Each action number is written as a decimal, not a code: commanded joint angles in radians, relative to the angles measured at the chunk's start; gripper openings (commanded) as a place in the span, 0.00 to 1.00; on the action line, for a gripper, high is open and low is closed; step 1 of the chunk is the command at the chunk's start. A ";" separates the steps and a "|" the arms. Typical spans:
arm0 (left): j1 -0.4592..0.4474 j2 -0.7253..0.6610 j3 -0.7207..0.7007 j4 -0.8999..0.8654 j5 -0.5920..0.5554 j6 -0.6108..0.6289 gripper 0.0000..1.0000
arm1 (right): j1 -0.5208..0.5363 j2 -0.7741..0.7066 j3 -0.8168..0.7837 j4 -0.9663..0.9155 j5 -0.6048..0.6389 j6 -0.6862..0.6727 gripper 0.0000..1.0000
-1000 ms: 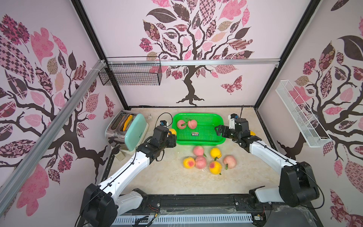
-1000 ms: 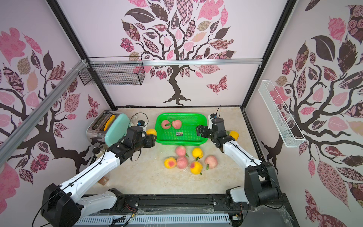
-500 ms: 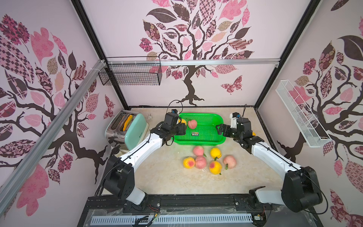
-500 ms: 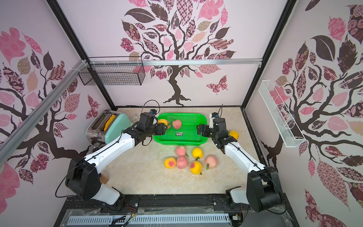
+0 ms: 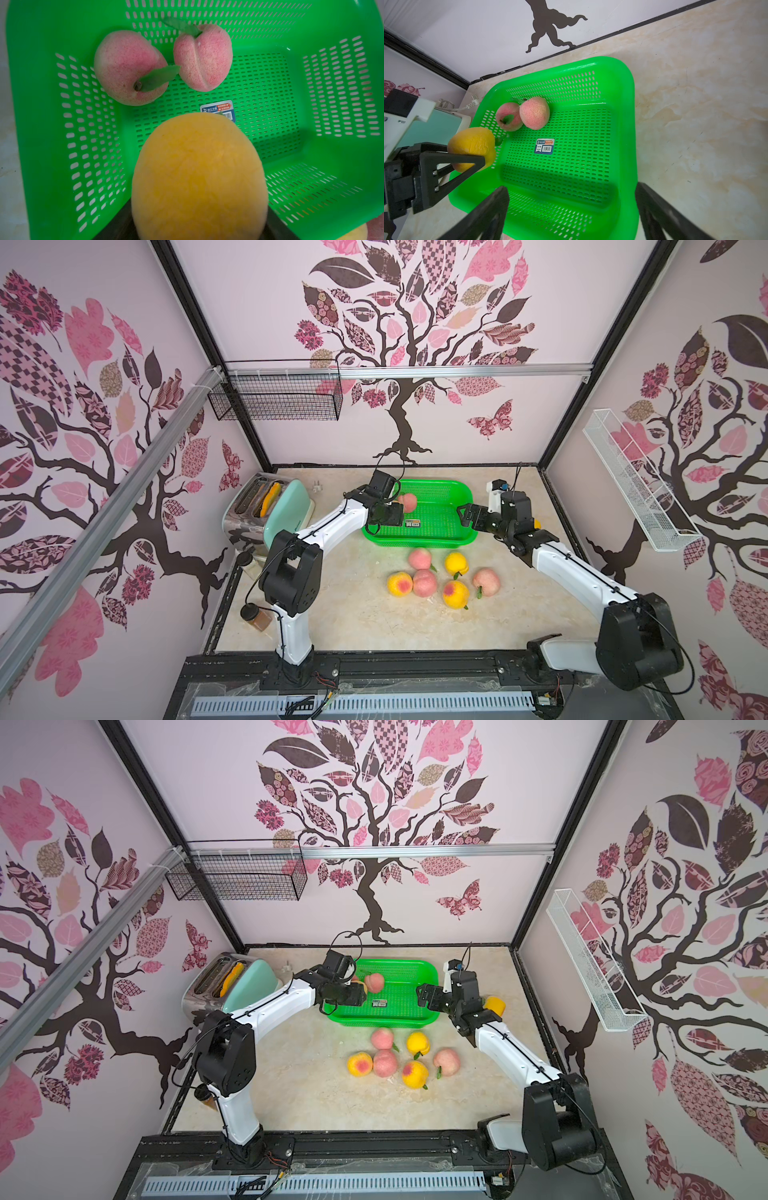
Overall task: Put the peaches into the basket
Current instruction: Place the peach in the basket.
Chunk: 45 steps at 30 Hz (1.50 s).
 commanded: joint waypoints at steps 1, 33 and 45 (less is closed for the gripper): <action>-0.001 0.032 0.045 -0.045 -0.022 0.038 0.59 | -0.005 -0.020 0.002 0.006 0.007 0.004 0.97; -0.003 0.191 0.182 -0.207 -0.176 0.131 0.66 | -0.005 -0.023 -0.003 -0.004 0.020 -0.005 0.97; -0.005 0.194 0.184 -0.228 -0.210 0.123 0.71 | -0.005 0.002 -0.001 0.020 0.002 0.006 0.97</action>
